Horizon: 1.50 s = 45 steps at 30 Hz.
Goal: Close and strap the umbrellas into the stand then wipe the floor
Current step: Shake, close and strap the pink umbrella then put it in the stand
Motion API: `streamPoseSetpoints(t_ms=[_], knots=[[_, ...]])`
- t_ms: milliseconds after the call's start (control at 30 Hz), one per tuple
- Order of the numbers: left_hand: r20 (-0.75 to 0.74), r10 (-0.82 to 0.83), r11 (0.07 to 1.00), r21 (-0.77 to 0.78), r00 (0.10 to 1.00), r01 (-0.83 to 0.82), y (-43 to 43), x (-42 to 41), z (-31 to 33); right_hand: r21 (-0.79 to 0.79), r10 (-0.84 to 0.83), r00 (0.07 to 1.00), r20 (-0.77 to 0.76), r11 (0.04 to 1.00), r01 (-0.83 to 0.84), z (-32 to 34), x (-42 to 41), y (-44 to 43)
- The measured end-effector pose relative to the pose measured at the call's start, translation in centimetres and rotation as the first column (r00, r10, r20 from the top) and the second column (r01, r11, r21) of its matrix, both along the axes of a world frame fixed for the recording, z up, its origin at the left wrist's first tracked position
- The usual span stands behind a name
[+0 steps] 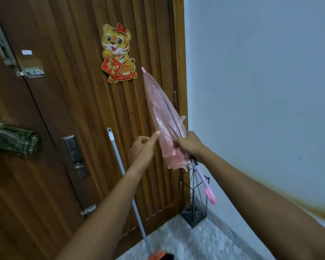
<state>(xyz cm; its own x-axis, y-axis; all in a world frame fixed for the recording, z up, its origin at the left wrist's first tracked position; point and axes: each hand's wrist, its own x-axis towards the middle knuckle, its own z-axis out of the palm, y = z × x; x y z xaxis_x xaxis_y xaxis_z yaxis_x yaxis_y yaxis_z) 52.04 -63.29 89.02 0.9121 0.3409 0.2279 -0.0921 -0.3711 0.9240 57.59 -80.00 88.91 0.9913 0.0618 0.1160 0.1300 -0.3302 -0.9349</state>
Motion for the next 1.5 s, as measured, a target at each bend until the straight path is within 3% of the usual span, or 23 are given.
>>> streamPoseSetpoints(t_ms=[67,133,233,367,467,600,700,767,800,833,867,900,967,1033,1133,1200,1300,1400,1500], knots=[[-0.114,-0.286,0.932,-0.262,0.951,0.249,-0.6,0.4,1.3,-0.003,0.102,0.995,0.010,0.995,-0.102,0.2,-1.2,0.5],[-0.063,-0.481,0.795,-0.452,0.875,0.404,-1.2,1.1,1.3,-0.001,0.219,0.975,0.026,0.976,-0.220,0.3,-2.0,1.3],[0.011,-0.368,0.727,-0.620,0.930,0.295,-2.0,1.6,1.0,-0.164,0.276,0.957,0.092,0.952,-0.259,-0.1,-1.8,1.9],[0.048,-0.271,0.710,-0.664,0.961,0.234,-2.6,2.0,0.7,-0.529,0.076,0.918,0.390,0.834,0.156,-0.1,-1.8,2.0],[0.006,-0.285,0.694,-0.688,0.958,0.211,-2.6,1.9,0.6,-0.589,0.066,0.946,0.316,0.796,0.141,0.3,-1.6,1.7],[0.001,-0.352,0.700,-0.663,0.936,0.264,-2.7,1.4,0.2,-0.586,0.192,0.973,0.131,0.806,-0.081,1.0,-1.3,1.0],[-0.081,-0.399,0.839,-0.433,0.913,0.328,-2.4,1.0,-0.3,-0.661,0.135,0.979,0.150,0.750,-0.002,1.3,-0.5,0.4],[-0.153,-0.217,0.976,-0.064,0.964,0.209,-1.7,0.9,-0.9,-0.717,0.109,0.980,0.166,0.696,0.044,1.5,0.2,-0.5],[-0.097,-0.028,0.980,0.196,0.995,0.046,-1.1,0.9,-1.3,-0.743,0.120,0.980,0.158,0.668,0.038,1.7,0.5,-1.0],[0.062,0.135,0.888,0.435,0.989,-0.148,-0.4,0.7,-1.5,-0.766,0.144,0.980,0.139,0.643,0.015,1.9,0.8,-1.6],[0.246,0.170,0.755,0.590,0.954,-0.287,0.3,0.5,-1.6,-0.783,0.175,0.977,0.120,0.622,-0.015,2.1,1.0,-2.1],[0.350,0.107,0.627,0.703,0.931,-0.336,1.1,0.6,-1.9,-0.799,0.212,0.972,0.107,0.600,-0.043,2.2,1.1,-2.5],[0.229,-0.046,0.430,0.883,0.972,-0.187,2.4,0.9,-2.2,-0.825,0.299,0.947,0.119,0.560,-0.074,2.6,1.2,-2.8],[0.115,-0.050,0.309,0.947,0.992,-0.094,3.0,1.6,-2.1,-0.846,0.388,0.908,0.160,0.528,-0.077,2.9,1.0,-2.5],[0.199,-0.060,0.225,0.958,0.978,-0.181,2.8,2.2,-1.1,-0.859,0.450,0.868,0.210,0.509,-0.057,3.0,0.9,-2.0],[0.193,-0.044,0.130,0.974,0.980,-0.186,2.6,2.1,-0.1,-0.851,0.486,0.863,0.140,0.504,-0.146,3.0,1.1,-2.0],[0.173,-0.040,0.028,0.985,0.984,-0.172,2.1,1.8,0.2,-0.679,0.507,0.862,0.017,0.638,-0.362,3.6,0.8,-1.8],[0.173,-0.044,0.011,0.985,0.984,-0.173,0.7,1.5,0.3,-0.590,0.397,0.883,0.249,0.786,-0.187,4.3,0.3,-0.8],[0.197,-0.022,-0.011,0.980,0.980,-0.198,-0.2,1.4,0.3,-0.659,0.383,0.873,0.303,0.746,-0.099,4.4,0.3,0.5]])
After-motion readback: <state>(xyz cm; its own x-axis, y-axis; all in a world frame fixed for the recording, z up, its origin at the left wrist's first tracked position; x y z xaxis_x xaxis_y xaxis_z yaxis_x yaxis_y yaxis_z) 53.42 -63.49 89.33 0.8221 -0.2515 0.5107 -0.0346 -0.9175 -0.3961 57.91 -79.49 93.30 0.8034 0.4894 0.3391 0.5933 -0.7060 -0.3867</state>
